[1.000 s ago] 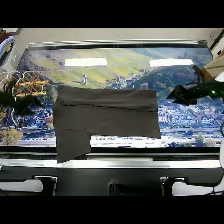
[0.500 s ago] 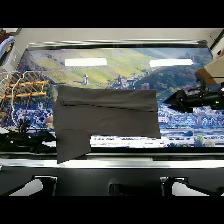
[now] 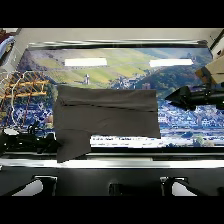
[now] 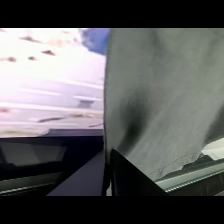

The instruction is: Fold the clothes and pants, and hang the long-sleeved shirts on hangers.

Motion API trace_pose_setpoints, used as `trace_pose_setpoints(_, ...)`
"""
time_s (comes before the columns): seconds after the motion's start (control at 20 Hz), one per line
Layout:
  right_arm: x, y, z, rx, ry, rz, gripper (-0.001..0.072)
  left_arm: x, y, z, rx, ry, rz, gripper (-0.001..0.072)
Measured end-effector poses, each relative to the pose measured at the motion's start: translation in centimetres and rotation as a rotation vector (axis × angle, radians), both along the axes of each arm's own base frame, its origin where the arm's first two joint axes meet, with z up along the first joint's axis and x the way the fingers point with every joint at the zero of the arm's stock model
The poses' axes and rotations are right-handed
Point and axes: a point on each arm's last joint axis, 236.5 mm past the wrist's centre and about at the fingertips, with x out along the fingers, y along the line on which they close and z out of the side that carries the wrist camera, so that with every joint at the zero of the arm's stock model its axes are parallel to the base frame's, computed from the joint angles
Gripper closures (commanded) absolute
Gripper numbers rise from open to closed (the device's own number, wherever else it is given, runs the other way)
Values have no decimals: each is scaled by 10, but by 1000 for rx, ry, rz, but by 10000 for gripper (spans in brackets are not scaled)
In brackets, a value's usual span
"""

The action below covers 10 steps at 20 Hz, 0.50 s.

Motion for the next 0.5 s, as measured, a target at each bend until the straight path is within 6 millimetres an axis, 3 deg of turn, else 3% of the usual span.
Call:
trace_pose_setpoints(0.1,-2,-11,2,-10,-9,-20,285,-1,-4,1,-10,4,-8,688)
trace_pose_setpoints(0.25,-4,-53,-8,-8,26,-137,228,-3,-6,2,-19,10,-16,689)
trace_pose_setpoints(0.35,-19,-73,-35,10,123,-200,223,-4,-8,3,-24,10,-19,688)
trace_pose_setpoints(0.5,-49,-70,-88,41,266,-220,223,-4,-9,4,-29,11,-21,688)
